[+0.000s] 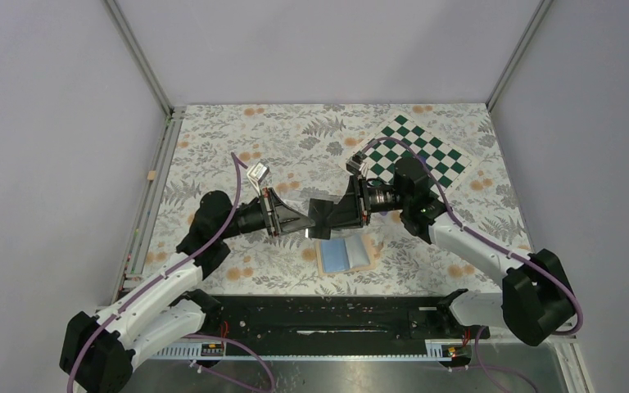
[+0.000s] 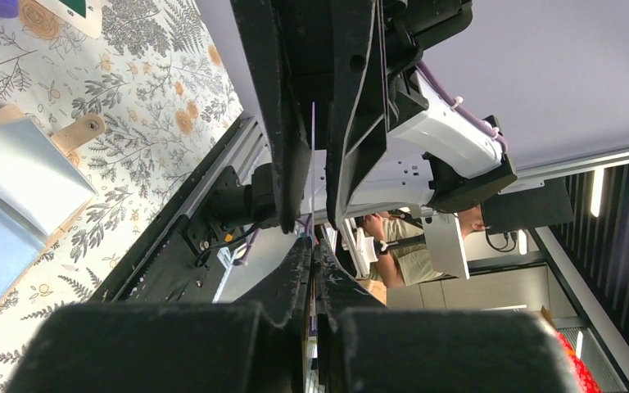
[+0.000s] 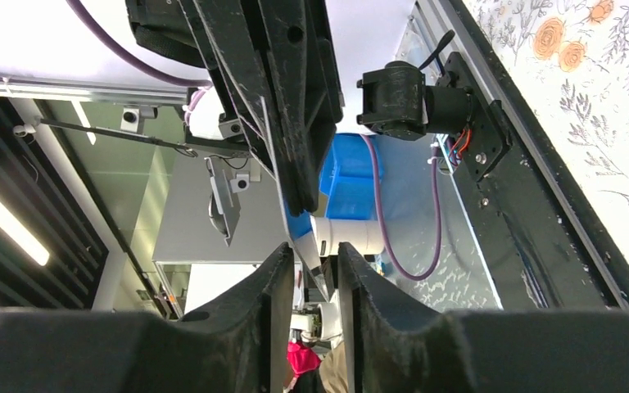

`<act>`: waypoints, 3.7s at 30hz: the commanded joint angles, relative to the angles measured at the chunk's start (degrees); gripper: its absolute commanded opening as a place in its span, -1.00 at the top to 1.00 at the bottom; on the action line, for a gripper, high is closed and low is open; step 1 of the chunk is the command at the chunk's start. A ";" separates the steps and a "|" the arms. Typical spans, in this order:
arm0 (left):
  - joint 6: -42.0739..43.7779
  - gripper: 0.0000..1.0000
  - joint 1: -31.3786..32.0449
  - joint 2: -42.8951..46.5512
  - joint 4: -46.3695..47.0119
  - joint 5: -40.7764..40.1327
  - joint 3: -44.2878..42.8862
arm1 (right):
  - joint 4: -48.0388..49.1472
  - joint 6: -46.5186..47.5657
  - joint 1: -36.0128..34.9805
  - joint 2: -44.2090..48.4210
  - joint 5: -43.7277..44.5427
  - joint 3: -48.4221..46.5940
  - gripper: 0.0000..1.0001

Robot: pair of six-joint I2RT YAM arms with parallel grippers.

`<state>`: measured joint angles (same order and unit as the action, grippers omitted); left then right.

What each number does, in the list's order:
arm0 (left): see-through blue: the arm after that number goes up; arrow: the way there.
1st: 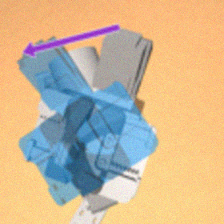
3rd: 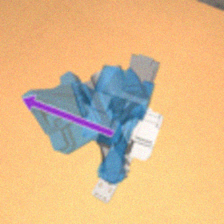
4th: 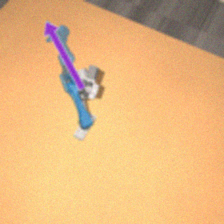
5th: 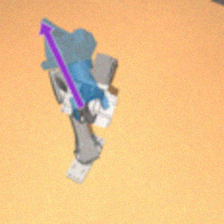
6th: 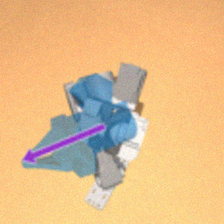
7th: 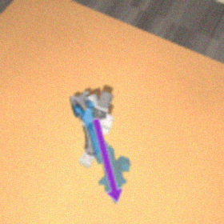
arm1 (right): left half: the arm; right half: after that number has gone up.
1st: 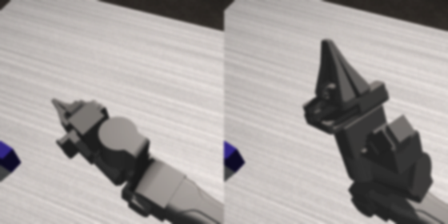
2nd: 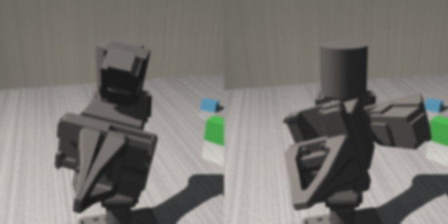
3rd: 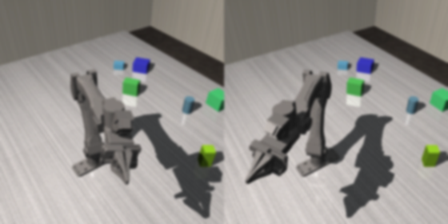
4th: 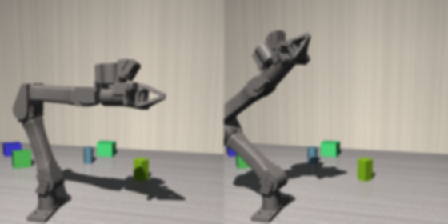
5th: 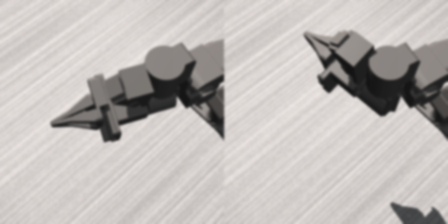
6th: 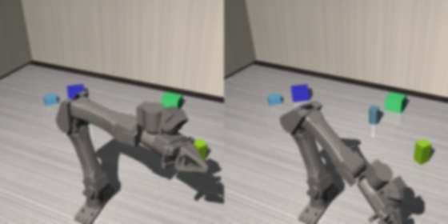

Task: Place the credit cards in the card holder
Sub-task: Insert the credit card into the card holder.

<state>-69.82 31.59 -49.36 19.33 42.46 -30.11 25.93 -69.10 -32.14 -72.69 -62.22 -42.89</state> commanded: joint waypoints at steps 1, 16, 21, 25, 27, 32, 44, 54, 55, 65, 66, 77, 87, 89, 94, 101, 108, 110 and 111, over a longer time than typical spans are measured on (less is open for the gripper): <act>-1.00 1.00 -0.22 0.30 4.62 1.23 0.95 | 5.94 -2.46 -1.46 -1.15 0.39 -3.23 0.43; 2.70 0.00 -0.25 -2.28 -0.42 -0.37 -0.39 | -23.15 15.39 0.02 2.93 8.04 -5.71 1.00; 9.99 0.03 -0.22 -5.49 -13.82 -6.27 -3.96 | -39.51 25.65 5.77 5.86 14.71 -4.50 1.00; 14.81 0.23 -0.09 -8.78 -23.75 -10.34 -7.31 | -46.11 29.84 10.88 7.64 16.76 -1.67 1.00; 17.33 0.33 0.31 -10.63 -27.54 -12.88 -8.66 | -48.32 31.72 12.43 8.39 17.71 -0.73 1.00; 22.61 0.43 3.84 -17.33 -34.50 -20.37 -12.35 | -51.46 34.43 14.02 9.03 19.65 0.33 1.00; 26.00 0.51 10.02 -34.35 -38.11 -31.51 -21.40 | -53.03 37.11 14.36 7.72 21.05 0.02 1.00; 27.28 0.51 10.27 -44.88 -36.96 -31.90 -27.78 | -52.83 38.68 14.36 6.08 20.64 0.79 1.00; 27.40 0.52 10.26 -45.73 -36.92 -31.97 -28.29 | -52.87 39.02 14.38 5.95 20.41 0.79 1.00; 29.98 0.51 9.90 -55.78 -39.85 -32.53 -37.75 | -51.68 42.35 14.39 1.39 18.52 0.39 1.00; 30.27 0.51 9.78 -56.59 -40.28 -32.65 -38.58 | -51.64 42.72 14.39 0.82 18.58 0.26 1.00; 29.98 0.45 7.46 -61.55 -38.59 -29.07 -44.42 | -49.80 44.69 14.17 -4.08 19.01 -0.26 1.00; 27.65 0.23 7.09 -57.42 -32.65 -25.38 -39.07 | -45.48 45.30 12.86 -6.19 19.45 -0.23 1.00; 26.94 0.21 7.07 -54.23 -31.65 -25.77 -35.23 | -44.52 45.45 12.49 -7.22 19.06 -0.01 1.00; 24.46 0.21 7.25 -47.23 -29.43 -25.51 -25.63 | -42.35 45.08 11.47 -10.14 18.89 -0.15 1.00; 21.51 0.21 7.88 -39.58 -28.12 -25.86 -16.06 | -39.38 44.11 9.97 -13.79 19.32 -0.86 1.00; 19.47 0.25 8.30 -40.41 -25.84 -24.07 -11.03 | -35.25 43.65 9.42 -17.89 19.34 -0.99 1.00; 19.30 0.33 8.26 -42.00 -25.18 -23.38 -10.50 | -33.20 43.26 9.46 -19.37 17.97 -0.74 1.00; 19.22 0.36 8.26 -42.76 -24.95 -23.20 -10.31 | -32.17 42.85 9.44 -20.04 16.83 -0.52 1.00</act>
<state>-49.56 39.68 -90.08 -8.88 17.65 -41.58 -11.40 -25.45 -22.09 -90.54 -41.71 -42.22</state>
